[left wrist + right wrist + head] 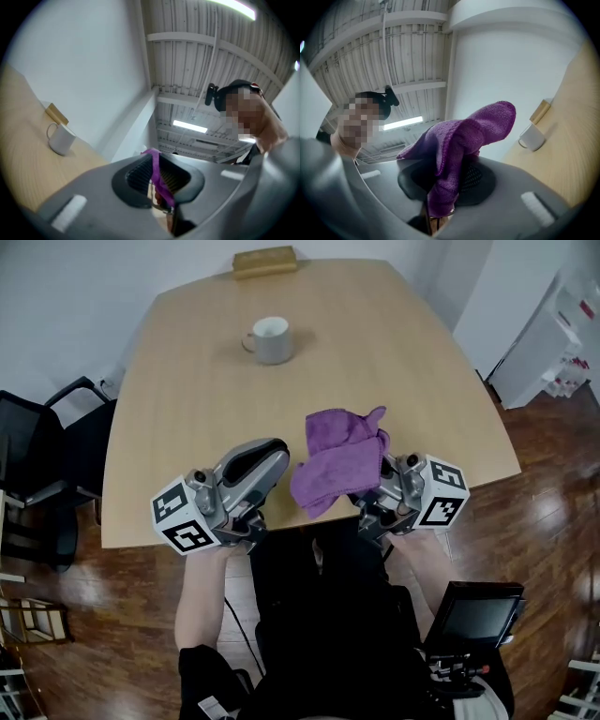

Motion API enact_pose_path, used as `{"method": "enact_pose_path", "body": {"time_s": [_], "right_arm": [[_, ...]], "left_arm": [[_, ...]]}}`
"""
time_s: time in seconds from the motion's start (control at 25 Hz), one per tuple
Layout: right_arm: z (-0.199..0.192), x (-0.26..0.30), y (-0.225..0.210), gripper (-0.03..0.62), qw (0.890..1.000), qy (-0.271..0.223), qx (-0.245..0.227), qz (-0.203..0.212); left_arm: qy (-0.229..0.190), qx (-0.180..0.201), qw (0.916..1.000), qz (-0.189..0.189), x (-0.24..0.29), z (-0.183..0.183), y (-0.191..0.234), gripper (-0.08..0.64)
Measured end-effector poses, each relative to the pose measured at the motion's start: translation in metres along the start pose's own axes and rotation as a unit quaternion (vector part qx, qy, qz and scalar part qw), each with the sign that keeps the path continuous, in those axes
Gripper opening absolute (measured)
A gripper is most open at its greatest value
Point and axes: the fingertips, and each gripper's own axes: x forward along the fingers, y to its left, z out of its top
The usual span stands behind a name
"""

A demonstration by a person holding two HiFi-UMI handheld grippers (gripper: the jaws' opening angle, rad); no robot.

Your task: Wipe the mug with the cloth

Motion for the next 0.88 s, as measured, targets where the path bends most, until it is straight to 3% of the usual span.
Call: {"method": "enact_pose_path", "body": {"time_s": [0.36,0.68,0.88], "right_arm": [[0.02,0.029,-0.061,0.087,1.0,0.005,0.02,0.006],[0.025,0.032,-0.068,0.087,1.0,0.001,0.0,0.028],[0.026,0.031,-0.066,0.087,1.0,0.006,0.003,0.011]], "left_arm": [[0.0,-0.002,0.9997,0.025,0.011,0.022,0.072,0.043],[0.014,0.051,0.9978,0.039,0.01,0.03,0.082,0.043],[0.061,0.083,0.9906,0.09,-0.001,0.036,0.1,0.043]]}}
